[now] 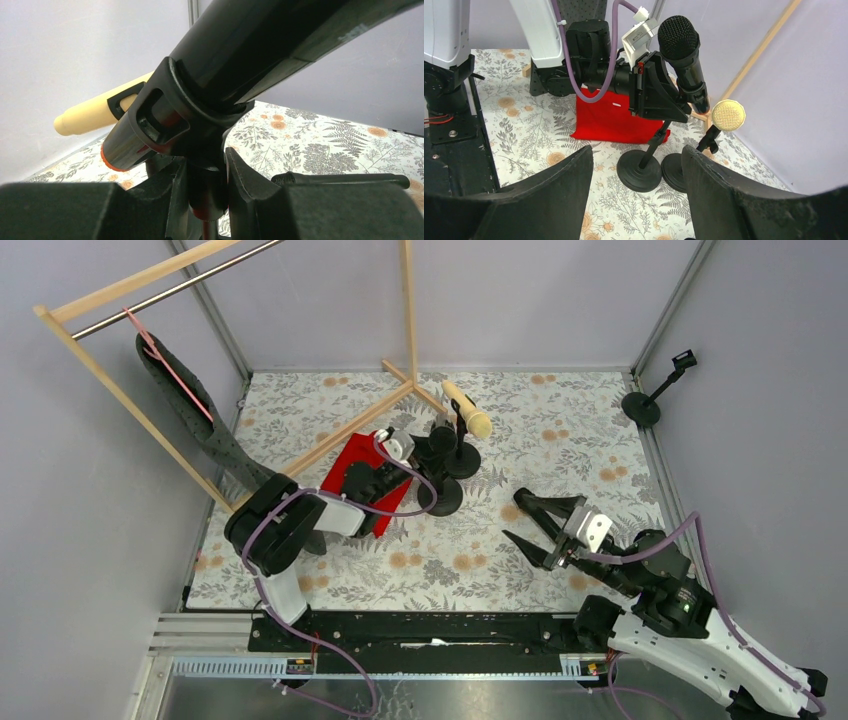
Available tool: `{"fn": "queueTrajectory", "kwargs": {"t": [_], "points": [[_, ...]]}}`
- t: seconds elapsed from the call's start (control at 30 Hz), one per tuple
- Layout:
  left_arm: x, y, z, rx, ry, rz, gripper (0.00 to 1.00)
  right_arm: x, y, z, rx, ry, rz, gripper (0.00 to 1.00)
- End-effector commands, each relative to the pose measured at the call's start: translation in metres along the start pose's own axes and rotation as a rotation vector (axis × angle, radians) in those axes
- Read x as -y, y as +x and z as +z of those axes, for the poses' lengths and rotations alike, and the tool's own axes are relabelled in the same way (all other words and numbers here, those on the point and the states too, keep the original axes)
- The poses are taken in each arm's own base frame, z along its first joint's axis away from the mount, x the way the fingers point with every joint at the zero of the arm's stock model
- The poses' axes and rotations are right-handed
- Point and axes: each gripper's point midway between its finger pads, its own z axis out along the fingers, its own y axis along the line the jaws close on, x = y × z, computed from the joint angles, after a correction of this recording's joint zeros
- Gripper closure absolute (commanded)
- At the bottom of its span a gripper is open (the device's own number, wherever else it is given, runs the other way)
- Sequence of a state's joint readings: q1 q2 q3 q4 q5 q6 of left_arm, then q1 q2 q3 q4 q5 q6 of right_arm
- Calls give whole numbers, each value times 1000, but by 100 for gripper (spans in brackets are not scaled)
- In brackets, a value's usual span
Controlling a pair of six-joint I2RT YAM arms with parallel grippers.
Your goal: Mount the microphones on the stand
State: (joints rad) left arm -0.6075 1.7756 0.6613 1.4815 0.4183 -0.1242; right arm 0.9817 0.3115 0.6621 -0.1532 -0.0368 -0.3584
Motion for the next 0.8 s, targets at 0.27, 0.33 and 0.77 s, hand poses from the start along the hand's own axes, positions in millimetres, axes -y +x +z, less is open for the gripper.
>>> {"fn": "queueTrajectory", "kwargs": {"t": [0.27, 0.33, 0.77], "points": [[-16, -26, -2, 107, -28, 29, 59, 11, 3, 0, -14, 72, 25, 28], [-13, -27, -6, 103, -24, 17, 53, 13, 3, 1, -16, 82, 34, 29], [-9, -70, -39, 176, -135, -85, 22, 43, -7, -6, -39, 270, 200, 29]]}}
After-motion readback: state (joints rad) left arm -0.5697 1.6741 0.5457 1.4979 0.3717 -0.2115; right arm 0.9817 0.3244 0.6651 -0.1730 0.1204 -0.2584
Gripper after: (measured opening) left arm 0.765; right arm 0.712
